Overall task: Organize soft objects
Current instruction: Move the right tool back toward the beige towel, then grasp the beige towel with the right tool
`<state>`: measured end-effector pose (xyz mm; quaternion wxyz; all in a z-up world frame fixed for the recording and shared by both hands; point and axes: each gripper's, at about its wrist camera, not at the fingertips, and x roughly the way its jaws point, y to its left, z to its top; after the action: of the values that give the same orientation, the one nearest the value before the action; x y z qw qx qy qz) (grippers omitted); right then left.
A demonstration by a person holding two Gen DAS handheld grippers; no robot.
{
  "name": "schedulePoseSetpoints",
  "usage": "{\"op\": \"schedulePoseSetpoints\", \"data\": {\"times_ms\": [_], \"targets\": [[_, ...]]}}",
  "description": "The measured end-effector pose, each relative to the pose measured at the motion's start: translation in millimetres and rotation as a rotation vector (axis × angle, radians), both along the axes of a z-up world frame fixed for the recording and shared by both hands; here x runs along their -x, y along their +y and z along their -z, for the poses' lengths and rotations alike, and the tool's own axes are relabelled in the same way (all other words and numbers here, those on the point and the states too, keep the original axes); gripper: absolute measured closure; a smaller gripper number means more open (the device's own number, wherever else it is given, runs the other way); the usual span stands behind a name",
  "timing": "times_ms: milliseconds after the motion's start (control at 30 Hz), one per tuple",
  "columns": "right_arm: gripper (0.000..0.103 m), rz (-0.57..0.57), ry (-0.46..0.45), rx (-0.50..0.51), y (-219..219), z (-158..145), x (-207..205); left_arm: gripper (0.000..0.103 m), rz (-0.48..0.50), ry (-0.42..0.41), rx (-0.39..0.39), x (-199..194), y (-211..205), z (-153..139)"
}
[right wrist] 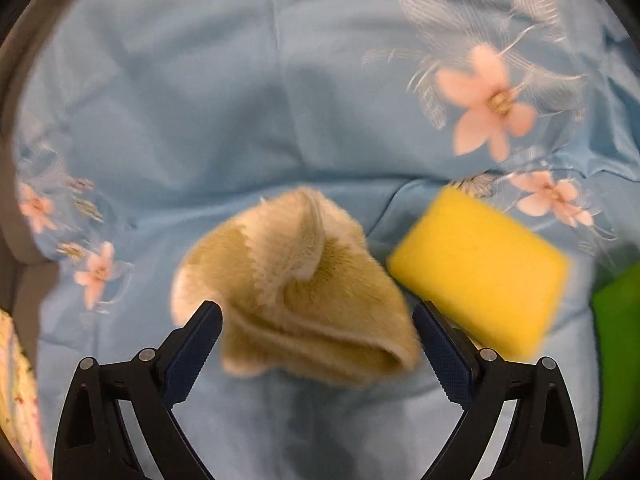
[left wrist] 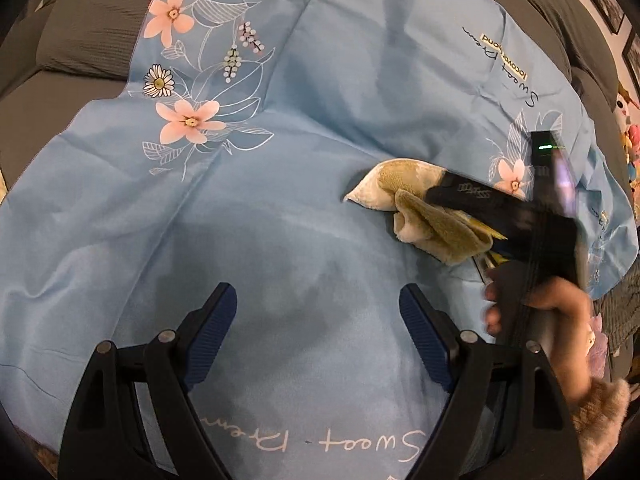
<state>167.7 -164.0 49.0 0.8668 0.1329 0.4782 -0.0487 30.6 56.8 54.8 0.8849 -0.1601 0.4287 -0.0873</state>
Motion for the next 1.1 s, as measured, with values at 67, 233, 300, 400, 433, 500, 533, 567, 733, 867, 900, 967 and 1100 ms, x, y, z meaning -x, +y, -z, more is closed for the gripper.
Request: {"op": "schedulePoseSetpoints", "data": {"times_ms": [67, 233, 300, 400, 433, 500, 533, 567, 733, 867, 900, 967, 1100], "targets": [[0.006, -0.003, 0.033, -0.008, 3.4, 13.6, -8.9, 0.02, -0.003, -0.001, 0.006, -0.5, 1.0, -0.9], [0.042, -0.008, 0.008, 0.074, 11.1, 28.0, -8.4, 0.02, 0.001, -0.008, 0.02, -1.0, 3.8, -3.6], [0.072, -0.046, -0.005, 0.01, 8.4, 24.0, -1.7, 0.02, 0.002, -0.007, 0.02, -0.8, 3.9, -3.8], [0.075, -0.059, -0.028, -0.062, 2.0, 8.6, 17.5, 0.02, 0.007, -0.009, 0.018, -0.1, 3.1, -4.7], [0.075, -0.076, -0.058, -0.075, 0.5, -2.2, 29.9, 0.02, 0.008, -0.013, 0.017, 0.6, 2.9, -5.5], [0.075, -0.102, -0.089, -0.098, -2.5, -19.9, 51.9, 0.02, 0.009, -0.017, 0.017, 1.8, 2.9, -6.6], [0.075, -0.123, -0.088, -0.112, -4.4, -30.4, 65.3, 0.02, 0.008, -0.017, 0.018, 2.4, 3.1, -6.9], [0.075, -0.144, -0.082, -0.122, -6.3, -37.8, 74.9, 0.02, 0.01, -0.018, 0.02, 2.9, 3.2, -6.8], [0.075, -0.277, -0.096, -0.13, -7.1, -68.3, 147.8, 0.02, 0.012, -0.025, 0.031, 8.3, 5.6, -9.1], [0.075, -0.324, -0.055, -0.165, -9.3, -54.3, 176.7, 0.02, 0.018, -0.034, 0.06, 11.8, 9.7, -11.5], [0.074, -0.33, -0.037, -0.164, -9.5, -46.8, 179.9, 0.02, 0.021, -0.033, 0.063, 12.4, 9.1, -11.3], [0.068, -0.328, 0.002, -0.16, -2.2, -26.1, 181.4, 0.02, 0.061, -0.027, 0.074, 13.1, 3.8, -9.7], [0.028, -0.252, 0.068, -0.053, -8.3, -4.4, 176.4, 0.02, 0.152, 0.013, 0.118, 15.8, -13.7, -1.8]]}}
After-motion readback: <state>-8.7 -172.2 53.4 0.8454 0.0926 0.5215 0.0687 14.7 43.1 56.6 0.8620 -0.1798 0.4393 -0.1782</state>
